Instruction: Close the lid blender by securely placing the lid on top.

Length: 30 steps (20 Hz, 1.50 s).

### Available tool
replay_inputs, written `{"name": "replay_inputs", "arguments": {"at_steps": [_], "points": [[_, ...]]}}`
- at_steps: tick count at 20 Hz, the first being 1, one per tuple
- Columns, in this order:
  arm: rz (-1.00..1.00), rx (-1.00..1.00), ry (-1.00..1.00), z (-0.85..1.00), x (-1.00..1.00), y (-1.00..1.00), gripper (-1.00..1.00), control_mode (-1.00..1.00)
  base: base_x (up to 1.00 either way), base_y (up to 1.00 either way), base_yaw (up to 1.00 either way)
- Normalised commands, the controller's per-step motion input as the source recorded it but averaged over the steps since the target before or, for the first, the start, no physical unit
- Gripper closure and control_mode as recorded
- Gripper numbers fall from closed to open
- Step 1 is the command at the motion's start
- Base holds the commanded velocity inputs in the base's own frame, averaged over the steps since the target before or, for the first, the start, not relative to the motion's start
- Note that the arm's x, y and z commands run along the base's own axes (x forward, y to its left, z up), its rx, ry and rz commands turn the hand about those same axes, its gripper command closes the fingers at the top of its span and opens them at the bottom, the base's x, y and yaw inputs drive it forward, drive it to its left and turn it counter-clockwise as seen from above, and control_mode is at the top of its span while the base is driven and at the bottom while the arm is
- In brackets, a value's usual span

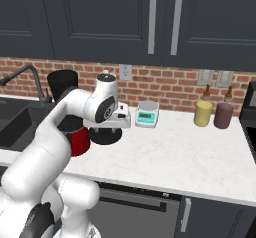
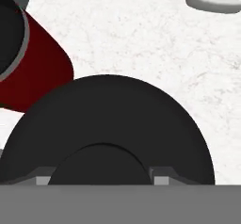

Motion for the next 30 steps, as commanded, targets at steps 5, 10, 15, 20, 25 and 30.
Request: {"name": "replay_inputs", "arguments": {"at_steps": [5, 10, 15, 20, 25, 30], "points": [[0.16, 0.00, -0.19, 1.00, -0.46, 0.29, 1.00, -1.00, 0.00, 0.00, 0.00], [0.25, -0.03, -0.15, 1.00, -0.40, 0.44, 1.00, -1.00, 0.00, 0.00, 0.00], [0.25, -0.05, -0.14, 1.00, -0.25, 0.46, 1.00, -1.00, 0.00, 0.00, 0.00], [0.20, -0.03, -0.08, 1.00, -0.03, 0.49, 1.00, -1.00, 0.00, 0.00, 0.00], [0.10, -0.01, -0.01, 1.00, 0.01, 0.41, 1.00, -1.00, 0.00, 0.00, 0.00], [0.01, 0.00, 0.03, 0.56, 0.41, 0.40, 1.00, -1.00, 0.00, 0.00, 0.00]]}}
